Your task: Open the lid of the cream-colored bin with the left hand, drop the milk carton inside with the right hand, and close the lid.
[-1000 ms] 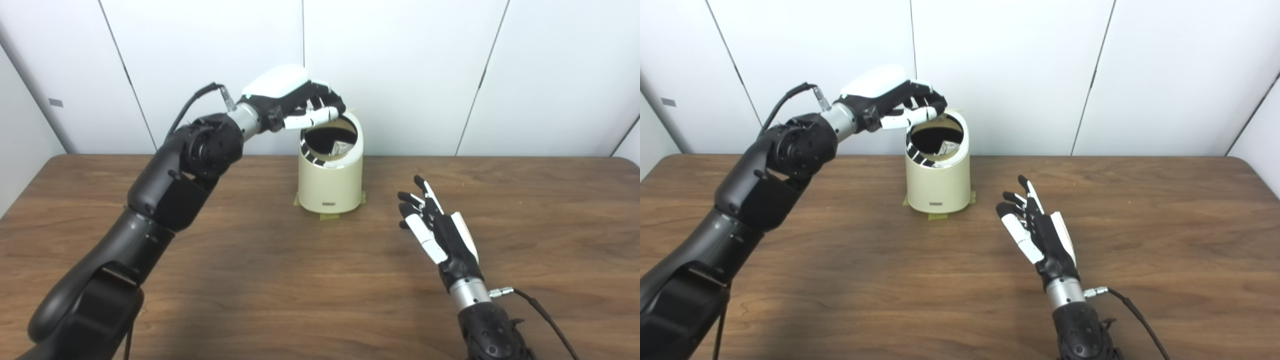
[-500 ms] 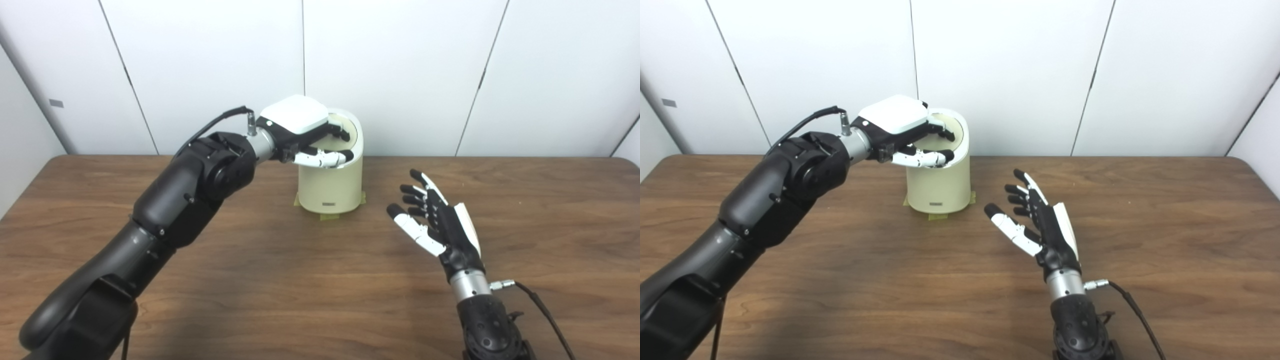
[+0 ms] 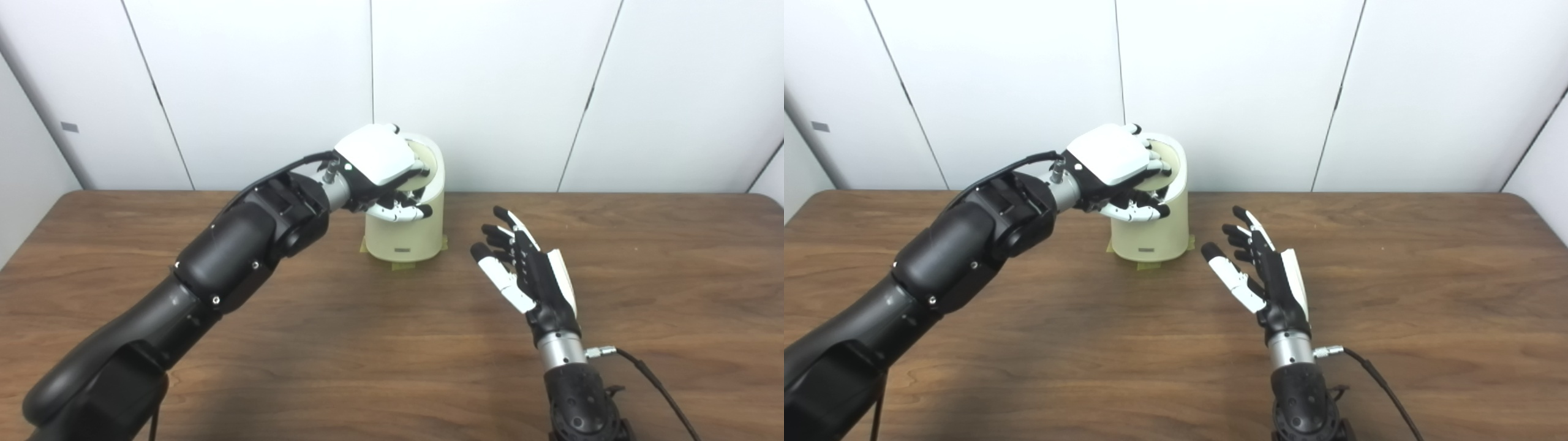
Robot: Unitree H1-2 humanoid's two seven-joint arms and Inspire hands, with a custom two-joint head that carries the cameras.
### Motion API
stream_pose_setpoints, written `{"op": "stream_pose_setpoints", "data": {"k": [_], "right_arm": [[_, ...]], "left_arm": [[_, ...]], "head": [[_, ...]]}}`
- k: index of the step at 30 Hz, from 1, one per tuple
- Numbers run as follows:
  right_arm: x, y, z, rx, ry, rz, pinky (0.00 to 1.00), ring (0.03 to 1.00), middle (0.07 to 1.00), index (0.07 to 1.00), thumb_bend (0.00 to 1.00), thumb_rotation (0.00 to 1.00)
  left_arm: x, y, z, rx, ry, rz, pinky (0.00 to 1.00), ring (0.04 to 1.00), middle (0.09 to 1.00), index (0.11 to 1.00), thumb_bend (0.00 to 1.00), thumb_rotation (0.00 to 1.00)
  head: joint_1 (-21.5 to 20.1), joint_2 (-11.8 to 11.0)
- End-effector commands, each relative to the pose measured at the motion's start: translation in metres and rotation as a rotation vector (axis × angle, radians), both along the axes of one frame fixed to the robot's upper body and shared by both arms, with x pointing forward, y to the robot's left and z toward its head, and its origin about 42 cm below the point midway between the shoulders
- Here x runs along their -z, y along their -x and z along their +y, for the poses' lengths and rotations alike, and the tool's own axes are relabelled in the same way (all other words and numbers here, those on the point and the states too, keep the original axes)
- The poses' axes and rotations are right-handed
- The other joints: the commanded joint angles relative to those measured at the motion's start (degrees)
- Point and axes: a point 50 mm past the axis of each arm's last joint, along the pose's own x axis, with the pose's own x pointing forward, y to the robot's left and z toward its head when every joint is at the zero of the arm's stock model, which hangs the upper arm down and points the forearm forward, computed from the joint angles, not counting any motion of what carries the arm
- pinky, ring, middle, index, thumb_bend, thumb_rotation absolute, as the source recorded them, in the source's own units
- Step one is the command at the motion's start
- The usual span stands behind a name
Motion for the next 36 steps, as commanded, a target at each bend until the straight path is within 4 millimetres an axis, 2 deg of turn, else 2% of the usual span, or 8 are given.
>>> {"op": "stream_pose_setpoints", "data": {"k": [1, 8, 15, 19, 22, 26, 31, 36], "right_arm": [[-0.019, -0.005, 0.004, -0.005, -0.006, -0.100, 0.76, 0.813, 0.815, 0.889, 0.60, 0.75], [-0.022, -0.004, 0.005, 0.007, -0.011, -0.106, 0.78, 0.835, 0.843, 0.889, 0.60, 0.72], [-0.022, -0.006, 0.002, 0.014, -0.007, -0.108, 0.80, 0.842, 0.843, 0.897, 0.59, 0.71], [-0.022, -0.006, 0.002, 0.022, -0.002, -0.106, 0.78, 0.833, 0.839, 0.893, 0.59, 0.72], [-0.023, -0.006, 0.000, 0.025, 0.002, -0.109, 0.76, 0.824, 0.837, 0.887, 0.60, 0.73], [-0.023, -0.005, -0.002, 0.026, -0.017, -0.117, 0.66, 0.794, 0.834, 0.885, 0.60, 0.73], [-0.023, -0.006, -0.004, 0.024, -0.039, -0.127, 0.62, 0.779, 0.832, 0.886, 0.59, 0.73], [-0.023, -0.007, -0.006, 0.026, -0.041, -0.126, 0.62, 0.785, 0.831, 0.884, 0.64, 0.81]], "left_arm": [[0.017, -0.005, 0.016, -0.068, -0.091, 0.078, 1.00, 0.910, 0.860, 0.848, 0.51, 1.00], [0.034, -0.004, 0.020, -0.077, -0.124, 0.143, 1.00, 0.908, 0.857, 0.862, 0.50, 1.00], [0.036, 0.002, 0.019, -0.055, -0.074, 0.187, 1.00, 0.870, 0.821, 0.865, 0.51, 1.00], [0.035, 0.007, 0.020, -0.038, -0.070, 0.194, 1.00, 0.853, 0.825, 0.866, 0.50, 1.00], [0.036, 0.009, 0.021, -0.027, -0.074, 0.203, 0.93, 0.816, 0.796, 0.814, 0.49, 1.00], [0.041, 0.012, 0.022, -0.036, -0.078, 0.235, 0.87, 0.786, 0.772, 0.761, 0.48, 1.00], [0.050, 0.012, 0.023, -0.053, -0.108, 0.260, 0.88, 0.787, 0.776, 0.759, 0.48, 1.00], [0.060, 0.009, 0.024, -0.060, -0.117, 0.293, 0.90, 0.808, 0.792, 0.755, 0.49, 1.00]], "head": [[-0.47, 0.07], [-0.71, 0.23], [-0.41, 0.26], [-0.76, 0.33], [-0.76, 0.39], [-0.79, 0.46], [-1.04, 0.56], [-1.53, 0.50]]}}
